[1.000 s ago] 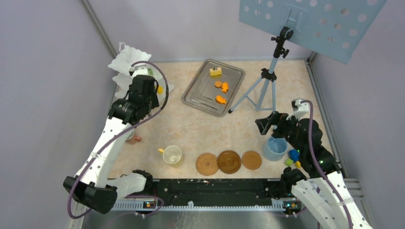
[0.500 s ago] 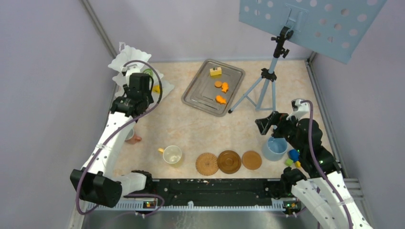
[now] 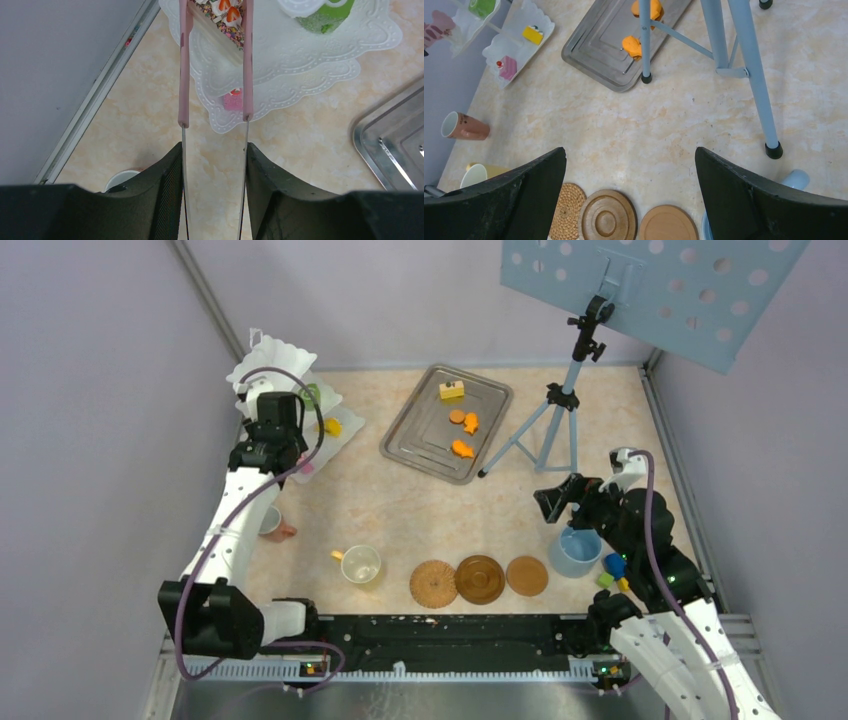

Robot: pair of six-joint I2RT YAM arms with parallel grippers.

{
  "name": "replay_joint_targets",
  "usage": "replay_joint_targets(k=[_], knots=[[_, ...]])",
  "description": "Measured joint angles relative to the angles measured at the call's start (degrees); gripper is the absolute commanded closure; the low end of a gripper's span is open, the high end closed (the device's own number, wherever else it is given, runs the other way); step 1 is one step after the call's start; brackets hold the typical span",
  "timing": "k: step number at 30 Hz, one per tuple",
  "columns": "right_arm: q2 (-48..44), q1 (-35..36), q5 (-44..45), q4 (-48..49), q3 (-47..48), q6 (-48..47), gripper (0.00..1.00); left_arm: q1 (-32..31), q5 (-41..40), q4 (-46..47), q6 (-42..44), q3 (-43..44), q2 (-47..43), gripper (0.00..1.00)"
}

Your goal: Serve the afternoon tea

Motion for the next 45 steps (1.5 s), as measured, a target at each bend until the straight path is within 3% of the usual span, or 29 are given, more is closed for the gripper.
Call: replay_joint_targets(k=[7, 23, 35, 45], knots=[[0.0, 0.0, 0.0, 0.0, 0.0, 0.0, 0.02, 1.6, 0.8, 1.0, 0.0, -0.4, 0.8, 0.71], [0.0, 0.0, 0.0, 0.0, 0.0, 0.0, 0.02, 1.6, 4.2, 0.3, 0.7, -0.5, 0.7, 0.36], [0.0, 0.0, 0.0, 0.0, 0.0, 0.0, 0.02, 1.6, 7.5, -3.4, 1.2, 1.0, -2.6, 0.33], [0.0, 0.0, 0.1, 0.0, 0.0, 0.0, 0.02, 1.5, 18.5, -5.6, 0.9, 1.7, -6.2, 0.39]])
